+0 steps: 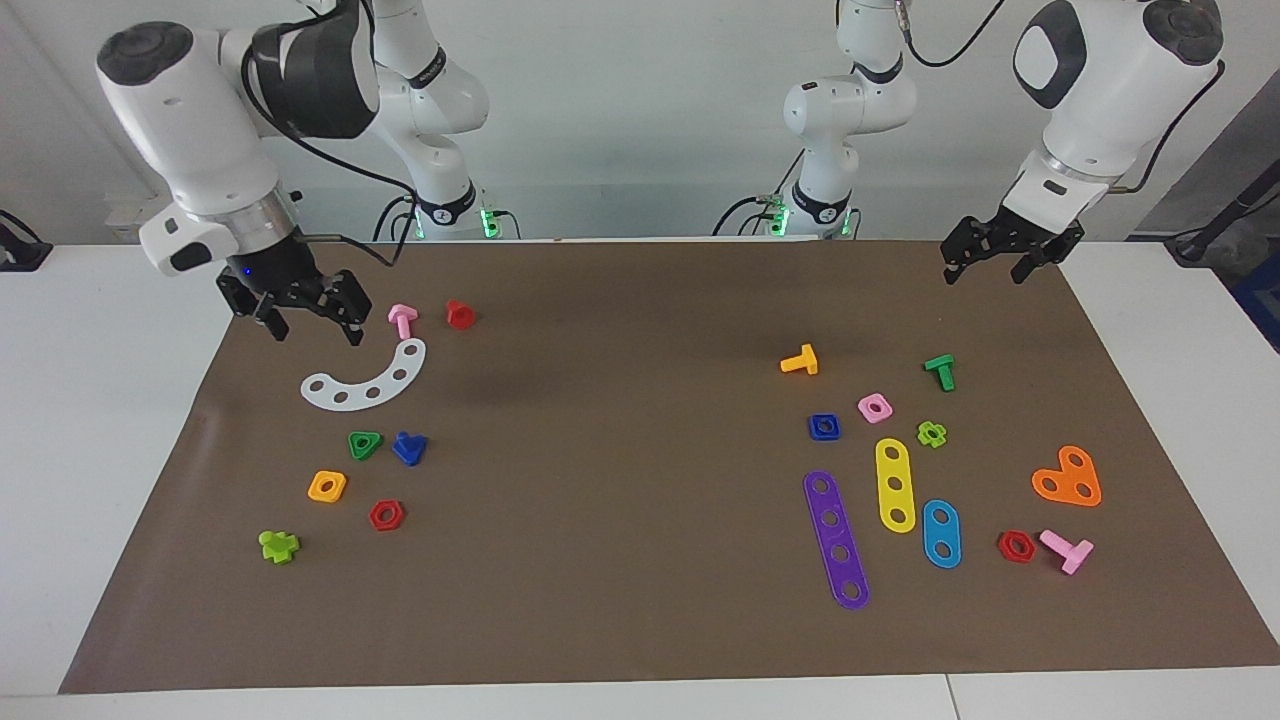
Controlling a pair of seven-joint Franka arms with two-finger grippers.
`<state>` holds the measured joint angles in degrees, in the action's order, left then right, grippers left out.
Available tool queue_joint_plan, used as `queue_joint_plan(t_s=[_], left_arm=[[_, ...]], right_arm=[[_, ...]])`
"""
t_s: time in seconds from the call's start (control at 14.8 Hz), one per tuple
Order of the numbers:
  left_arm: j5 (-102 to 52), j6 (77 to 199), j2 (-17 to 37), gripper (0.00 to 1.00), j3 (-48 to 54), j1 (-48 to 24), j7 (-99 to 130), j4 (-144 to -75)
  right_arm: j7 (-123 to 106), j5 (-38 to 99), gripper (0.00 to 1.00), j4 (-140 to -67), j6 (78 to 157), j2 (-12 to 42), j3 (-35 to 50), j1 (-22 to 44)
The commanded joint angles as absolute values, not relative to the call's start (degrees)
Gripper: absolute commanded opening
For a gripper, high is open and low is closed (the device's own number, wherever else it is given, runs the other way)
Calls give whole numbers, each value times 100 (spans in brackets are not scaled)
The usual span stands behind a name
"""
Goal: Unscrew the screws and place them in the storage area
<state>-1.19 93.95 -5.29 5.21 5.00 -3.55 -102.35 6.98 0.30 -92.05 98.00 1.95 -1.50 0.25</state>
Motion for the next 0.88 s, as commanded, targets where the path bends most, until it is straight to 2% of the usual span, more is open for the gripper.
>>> queue_joint_plan(t_s=[0.0, 0.27, 0.61, 0.81], left_arm=[[-185, 9510, -703, 100, 519, 527, -360, -10441], [-185, 9510, -703, 100, 519, 527, -360, -10441], [-185, 9510, -703, 100, 519, 527, -360, -10441], [-185, 9510, -703, 100, 519, 527, -360, -10441]], right_arm=[[756, -53, 100, -8922, 9248, -8, -105, -140], [730, -9, 100, -9263, 9035, -272, -88, -237], [685, -18, 100, -9255, 9105, -264, -70, -185], [677, -9, 100, -9237, 8877, -272, -62, -193]])
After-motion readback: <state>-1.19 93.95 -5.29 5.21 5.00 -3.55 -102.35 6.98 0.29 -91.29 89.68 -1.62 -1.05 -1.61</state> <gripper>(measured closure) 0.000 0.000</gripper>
